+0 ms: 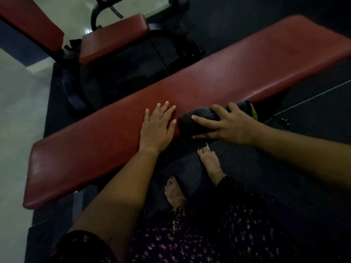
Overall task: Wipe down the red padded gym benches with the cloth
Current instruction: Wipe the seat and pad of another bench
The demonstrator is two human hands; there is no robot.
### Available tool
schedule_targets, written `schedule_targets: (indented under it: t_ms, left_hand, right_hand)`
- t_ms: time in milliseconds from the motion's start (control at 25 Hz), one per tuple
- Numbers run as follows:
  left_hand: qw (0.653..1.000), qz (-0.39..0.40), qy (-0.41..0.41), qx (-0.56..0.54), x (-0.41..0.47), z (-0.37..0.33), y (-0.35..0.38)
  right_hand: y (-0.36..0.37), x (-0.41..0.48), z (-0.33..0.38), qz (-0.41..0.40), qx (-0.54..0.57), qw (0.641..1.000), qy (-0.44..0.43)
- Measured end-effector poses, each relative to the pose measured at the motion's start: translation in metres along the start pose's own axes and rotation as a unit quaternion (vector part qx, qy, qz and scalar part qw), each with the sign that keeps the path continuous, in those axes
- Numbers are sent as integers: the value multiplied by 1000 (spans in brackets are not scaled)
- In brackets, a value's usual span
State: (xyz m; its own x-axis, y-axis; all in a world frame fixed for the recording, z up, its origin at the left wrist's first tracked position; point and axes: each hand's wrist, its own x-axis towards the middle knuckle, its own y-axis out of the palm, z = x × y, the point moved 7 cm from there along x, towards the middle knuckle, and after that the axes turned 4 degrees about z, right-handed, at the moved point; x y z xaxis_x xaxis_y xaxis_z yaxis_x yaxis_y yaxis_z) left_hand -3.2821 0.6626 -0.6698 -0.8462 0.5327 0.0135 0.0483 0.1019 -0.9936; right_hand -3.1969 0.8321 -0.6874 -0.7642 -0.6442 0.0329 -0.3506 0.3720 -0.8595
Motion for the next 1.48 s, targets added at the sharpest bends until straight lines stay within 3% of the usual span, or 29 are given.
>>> schedule_targets:
  t_ms: [240, 560, 720, 800, 880, 1000, 1080, 1200, 1240, 1280, 1320, 1480]
  left_hand:
    - [998, 7, 65, 21, 37, -53, 2]
    - [998, 4, 65, -21, 46, -81, 16]
    - [995, -22, 35, -87, 63, -94, -3]
    - [993, -46, 88, -58, 80, -121, -11]
    - [988, -46, 141, -42, 98, -156, -8]
    - [985, -16, 170, 5, 121, -185, 17]
    - [986, 22, 160, 30, 131, -182, 35]
    - [988, 30, 148, 22, 134, -174, 40]
    - [988, 25, 152, 20, 133, -175, 39]
    - [988, 23, 155, 17, 132, -177, 38]
    - [987, 23, 156, 15, 132, -178, 38]
    - [988, 15, 156, 8, 132, -176, 36]
  right_hand:
    - [28, -67, -60, -30, 29, 998, 53]
    - [46, -91, -69, -31, 60, 992, 109]
    - [61, -131, -90, -47, 84, 962, 256]
    - [64, -134, -79, -61, 126, 927, 348]
    - [69, -132, -61, -56, 213, 868, 444]
    - [69, -121, -32, -65, 380, 729, 566]
    - [73, -120, -24, -119, 474, 592, 641]
    - [85, -147, -34, -250, 516, 295, 764]
    - [92, -151, -42, -264, 524, 234, 775]
    - [96, -150, -51, -262, 535, 217, 773]
    - [93, -143, -60, -254, 544, 241, 763]
    - [75, -105, -42, -194, 574, 399, 688]
